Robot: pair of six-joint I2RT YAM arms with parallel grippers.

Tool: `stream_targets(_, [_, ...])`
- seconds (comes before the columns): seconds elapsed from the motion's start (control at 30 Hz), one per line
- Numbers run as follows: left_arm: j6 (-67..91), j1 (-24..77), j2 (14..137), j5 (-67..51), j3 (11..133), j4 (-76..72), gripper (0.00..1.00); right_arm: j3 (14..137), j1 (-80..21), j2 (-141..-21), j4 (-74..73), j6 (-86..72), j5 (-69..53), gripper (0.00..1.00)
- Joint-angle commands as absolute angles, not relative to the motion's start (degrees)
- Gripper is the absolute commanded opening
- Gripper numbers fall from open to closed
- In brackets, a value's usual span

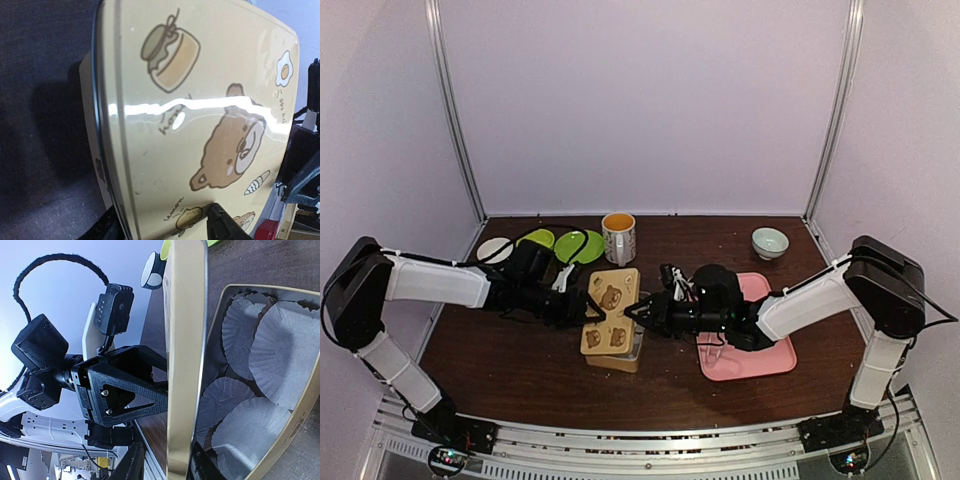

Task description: Pack the chocolate

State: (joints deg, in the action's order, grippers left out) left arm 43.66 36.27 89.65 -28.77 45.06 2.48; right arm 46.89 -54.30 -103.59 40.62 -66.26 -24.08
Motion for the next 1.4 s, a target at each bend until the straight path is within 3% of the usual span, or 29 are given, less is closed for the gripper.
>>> stream_targets(0.0, [44.41, 37.09, 88.73, -30.83, 44.06, -2.71, 0.56, 49.17, -55.23, -102.2, 44.8, -65.0, -26.64, 0.32])
stream_targets(0.13, [44.64, 37.09, 87.2, -29.39, 43.54, -2.41, 0.55, 50.16, -55.2, -103.03, 39.06, -64.23, -25.69, 0.31])
stream_targets(0.43, [44.77, 37.1, 81.54, -26.2, 42.05, -0.53, 0.55, 50.72, -55.32, -103.89, 40.8, -65.15, -26.74, 0.12])
stream_targets(0.63, [48.63, 36.42, 74.78, -26.23, 36.57, -6.62, 0.63, 49.45, -55.55, -101.89, 46.24, -66.31, -27.19, 0.0])
stream_targets(0.9, [50.54, 35.13, 65.62, -28.15, 32.73, -10.2, 0.81, 46.64, -55.87, -97.34, 55.28, -67.46, -28.24, 0.0])
stream_targets(1.0, [52.4, 33.81, 64.0, -30.16, 31.5, -12.01, 0.83, 46.9, -56.13, -95.92, 56.26, -67.29, -29.2, 0.0])
stream_targets(1.2, [57.2, 33.65, 63.67, -37.53, 31.0, -22.29, 0.79, 48.69, -57.29, -95.13, 59.93, -68.32, -32.55, 0.0])
stream_targets(1.37, [60.01, 33.62, 63.94, -42.18, 31.49, -28.28, 0.58, 49.75, -57.8, -94.98, 57.3, -67.18, -32.39, 0.03])
